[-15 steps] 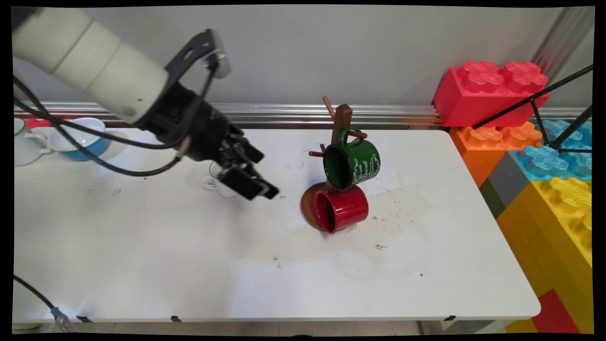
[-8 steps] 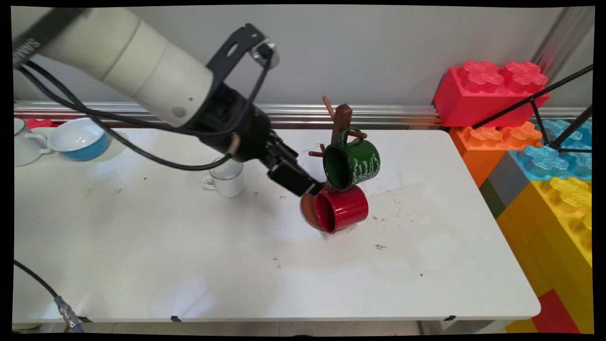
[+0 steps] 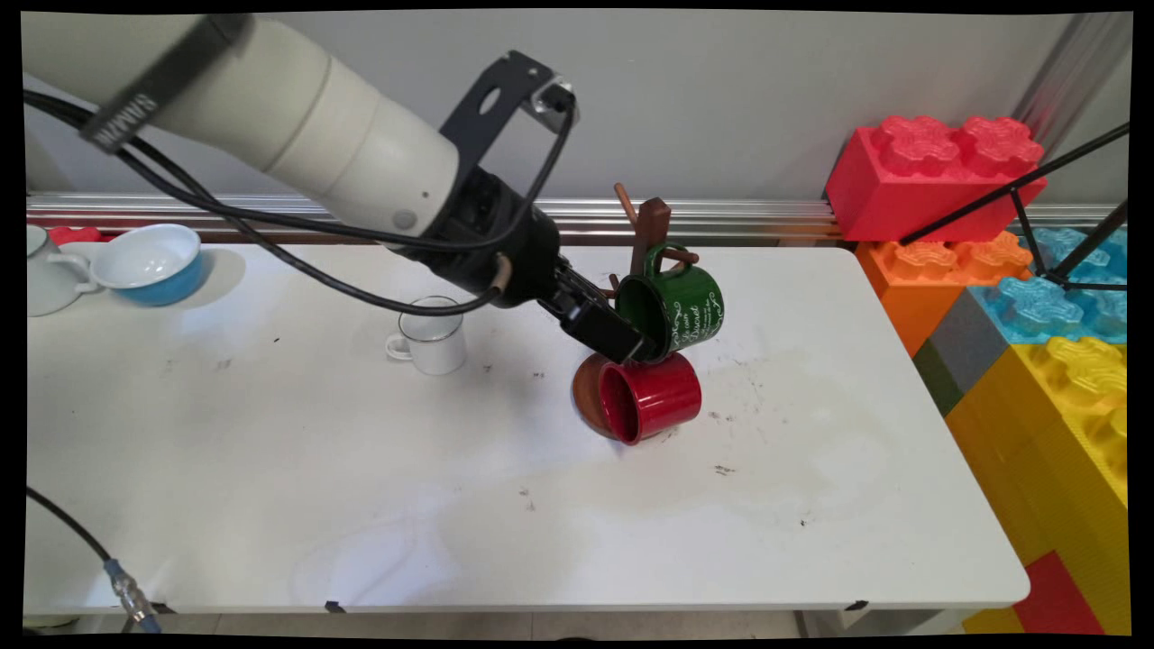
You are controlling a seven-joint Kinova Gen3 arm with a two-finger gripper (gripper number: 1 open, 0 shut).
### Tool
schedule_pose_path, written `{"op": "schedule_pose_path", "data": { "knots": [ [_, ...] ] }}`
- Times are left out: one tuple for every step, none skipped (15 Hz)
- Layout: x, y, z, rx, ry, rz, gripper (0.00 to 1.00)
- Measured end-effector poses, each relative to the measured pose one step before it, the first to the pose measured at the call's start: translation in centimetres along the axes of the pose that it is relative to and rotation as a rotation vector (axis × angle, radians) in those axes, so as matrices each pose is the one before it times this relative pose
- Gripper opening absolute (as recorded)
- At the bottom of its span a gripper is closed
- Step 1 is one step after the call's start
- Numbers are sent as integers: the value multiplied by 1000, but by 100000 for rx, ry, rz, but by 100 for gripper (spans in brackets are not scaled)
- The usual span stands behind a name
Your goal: Pick up the green mug from the rack
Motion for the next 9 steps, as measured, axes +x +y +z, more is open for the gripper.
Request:
{"op": "schedule_pose_path", "data": {
  "knots": [
    [34, 4, 494, -172, 443, -820, 100],
    [8, -4, 348, -134, 233, -534, 100],
    [12, 1, 481, -260, 452, -803, 100],
    [-34, -18, 540, -354, 400, -961, 100],
    [-53, -42, 684, -471, 522, -1221, 100],
    [-42, -44, 425, -276, 364, -746, 100],
    [-44, -44, 396, -239, 360, -724, 100],
    [-67, -73, 473, -200, 457, -947, 100],
    [-43, -48, 305, -114, 273, -654, 100]
  ]
}}
